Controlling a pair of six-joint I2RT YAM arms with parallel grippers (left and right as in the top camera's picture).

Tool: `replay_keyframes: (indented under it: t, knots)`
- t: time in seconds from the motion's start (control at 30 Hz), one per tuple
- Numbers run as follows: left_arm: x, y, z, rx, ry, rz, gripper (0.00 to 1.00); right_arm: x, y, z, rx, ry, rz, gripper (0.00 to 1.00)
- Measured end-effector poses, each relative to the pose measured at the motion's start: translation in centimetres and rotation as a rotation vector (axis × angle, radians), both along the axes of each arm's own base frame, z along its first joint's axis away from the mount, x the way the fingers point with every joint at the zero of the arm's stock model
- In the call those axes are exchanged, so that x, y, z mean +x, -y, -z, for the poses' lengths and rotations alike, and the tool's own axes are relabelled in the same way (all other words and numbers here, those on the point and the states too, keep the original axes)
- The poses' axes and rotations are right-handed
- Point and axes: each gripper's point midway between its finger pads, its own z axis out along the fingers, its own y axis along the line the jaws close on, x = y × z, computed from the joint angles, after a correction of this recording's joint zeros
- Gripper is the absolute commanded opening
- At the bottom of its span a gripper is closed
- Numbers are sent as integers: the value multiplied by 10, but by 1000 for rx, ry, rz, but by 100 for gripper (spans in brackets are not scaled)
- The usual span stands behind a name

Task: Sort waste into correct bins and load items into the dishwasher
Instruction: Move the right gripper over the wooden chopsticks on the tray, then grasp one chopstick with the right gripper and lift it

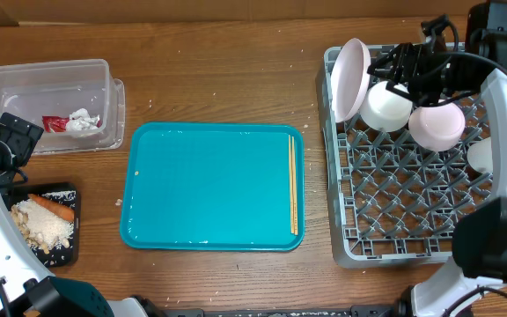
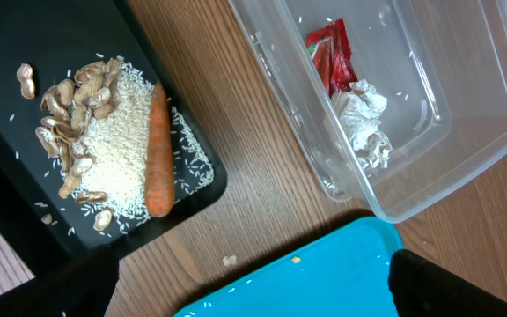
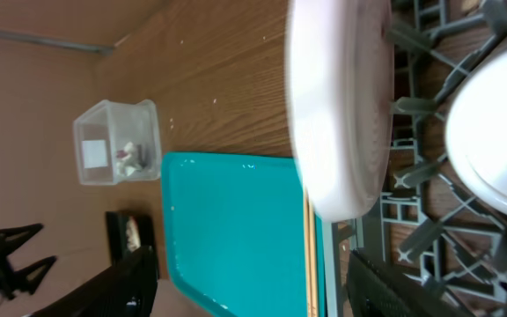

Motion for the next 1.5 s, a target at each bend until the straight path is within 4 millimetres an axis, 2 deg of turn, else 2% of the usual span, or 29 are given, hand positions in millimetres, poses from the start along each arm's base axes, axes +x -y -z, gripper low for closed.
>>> replay_keyframes:
  t: [0.07,0.17,0.2,0.3,0.37,0.47,0.6,0.73,0.87,1.0,1.1,1.37,1.5]
  knots:
    - [0,0,0,0,0,0,100,-9,-11,-16,-58,38,-20,76]
    - [0,0,0,0,0,0,100,-34,-42,-40,-157,92,-79,77]
    - [0,0,0,0,0,0,100,-46,-59,-46,-195,103,-111,77]
    - [0,0,0,0,0,0,100,-71,-97,-48,-278,103,-172,77]
    - [0,0,0,0,0,0,100,-75,-114,-39,-331,93,-175,77]
    - [0,0,0,0,0,0,100,-78,-140,-8,-414,53,-172,77]
    - [0,0,0,1,0,0,100,-76,-170,53,-506,-32,-185,76]
    - [0,0,0,0,0,0,100,-81,-180,117,-591,-172,-194,75]
    - [0,0,0,0,0,0,100,-86,-183,158,-628,-280,-208,69]
    - [0,0,0,0,0,0,100,-97,-183,188,-662,-370,-232,69]
    - [0,0,0,0,0,0,100,-99,-183,200,-675,-400,-239,70]
    - [0,0,0,0,0,0,100,-99,-184,203,-671,-404,-237,71]
    - [0,0,0,0,0,0,100,-99,-184,211,-672,-400,-235,74]
